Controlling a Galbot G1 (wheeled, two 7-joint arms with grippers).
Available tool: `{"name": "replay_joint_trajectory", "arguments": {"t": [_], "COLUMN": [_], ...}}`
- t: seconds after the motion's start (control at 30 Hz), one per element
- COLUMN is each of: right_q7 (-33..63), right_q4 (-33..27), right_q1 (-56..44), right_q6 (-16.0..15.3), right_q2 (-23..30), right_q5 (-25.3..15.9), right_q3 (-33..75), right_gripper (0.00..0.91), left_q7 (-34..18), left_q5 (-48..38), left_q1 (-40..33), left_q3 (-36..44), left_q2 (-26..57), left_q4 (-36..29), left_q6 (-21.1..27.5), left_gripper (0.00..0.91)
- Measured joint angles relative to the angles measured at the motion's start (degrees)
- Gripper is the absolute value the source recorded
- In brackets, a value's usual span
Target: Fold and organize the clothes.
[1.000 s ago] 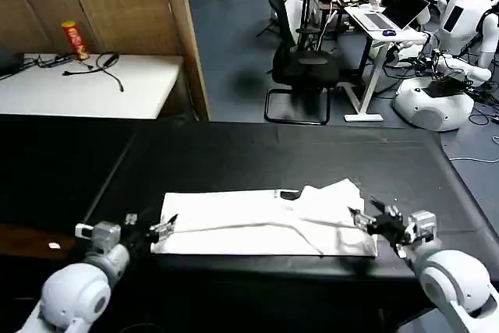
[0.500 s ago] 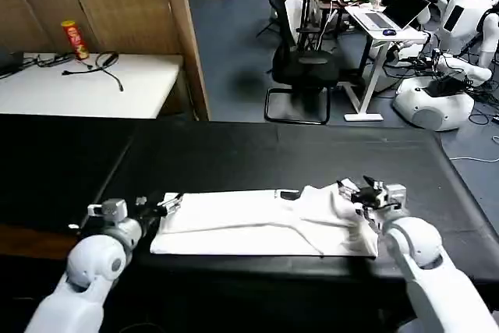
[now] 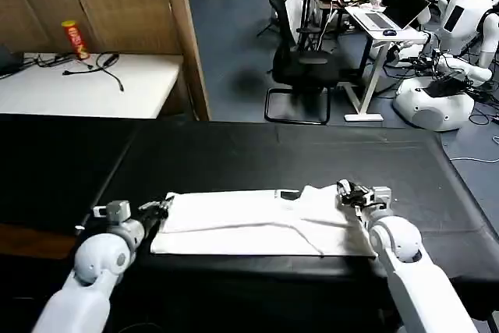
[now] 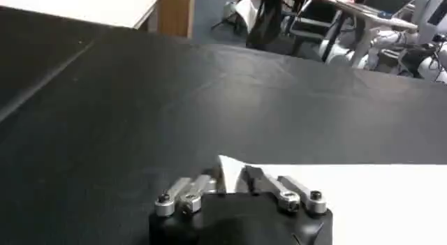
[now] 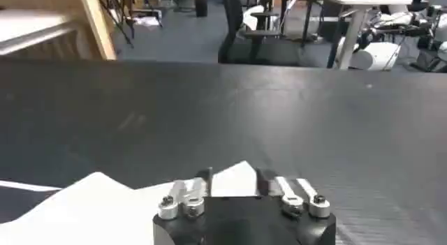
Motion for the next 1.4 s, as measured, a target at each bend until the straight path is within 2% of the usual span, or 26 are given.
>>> {"name": "replay_joint_trajectory", "arguments": {"t": [0.17, 0.2, 0.23, 0.27, 0.43, 0.63, 0.93, 1.2, 1.23, 1.27, 1.3, 1.33, 1.4], "right_q7": [-0.41, -1.19, -2.09, -2.99, -6.44, -6.76, -6.86, -6.76, -6.76, -6.76, -6.76, -6.76, -6.78], "right_q4": [-2.04, -2.21, -2.23, -2.23, -0.21, 5.81, 15.32, 19.55, 19.84, 20.02, 20.15, 20.27, 20.40], "right_q1": [1.44, 1.53, 1.52, 1.44, -0.25, -5.04, -12.11, -13.72, -13.80, -13.87, -13.93, -13.97, -14.06], "right_q6": [1.74, 1.72, 1.65, 1.61, 1.54, 1.56, 1.70, 1.52, 1.52, 1.52, 1.54, 1.57, 1.72], "right_q2": [2.71, 3.07, 3.23, 3.28, 2.34, -0.77, -2.47, -2.87, -2.89, -2.90, -2.90, -2.90, -2.86], "right_q5": [-0.50, -0.01, 0.39, 0.57, 0.95, 3.32, 5.03, 5.31, 5.31, 5.31, 5.31, 5.28, 5.21], "right_q3": [0.33, 0.34, 0.35, 0.43, 1.61, 4.24, 7.68, 8.40, 8.46, 8.51, 8.55, 8.57, 8.59], "right_gripper": [0.000, 0.029, 0.361, 0.878, 0.878, 0.878, 0.878, 0.878, 0.878, 0.878, 0.878, 0.878, 0.878], "left_q7": [1.22, 1.46, 1.74, 1.97, 3.06, 3.46, 4.59, 5.23, 5.34, 5.38, 5.39, 5.38, 5.38], "left_q5": [4.23, 4.65, 4.95, 5.34, 7.92, 7.90, 6.47, 6.52, 6.89, 7.21, 7.52, 7.72, 8.08], "left_q1": [-1.83, -2.33, -2.88, -3.34, -5.64, -5.29, 0.92, 5.97, 6.53, 7.02, 7.40, 7.81, 8.46], "left_q3": [0.83, 1.01, 1.16, 1.28, 1.76, 0.57, -2.95, -4.26, -4.29, -4.28, -4.34, -4.42, -4.52], "left_q2": [-0.85, -1.04, -1.21, -1.31, -0.90, 1.03, 1.93, -1.37, -1.85, -2.24, -2.57, -2.91, -3.55], "left_q4": [2.24, 2.71, 3.35, 3.88, 6.04, 4.95, 0.10, -1.28, -1.45, -1.52, -1.61, -1.75, -2.08], "left_q6": [-2.31, -2.69, -2.99, -3.27, -5.57, -5.79, -6.06, -7.06, -7.24, -7.38, -7.58, -7.75, -7.91], "left_gripper": [0.000, 0.156, 0.878, 0.878, 0.878, 0.878, 0.878, 0.878, 0.858, 0.770, 0.731, 0.731, 0.575]}}
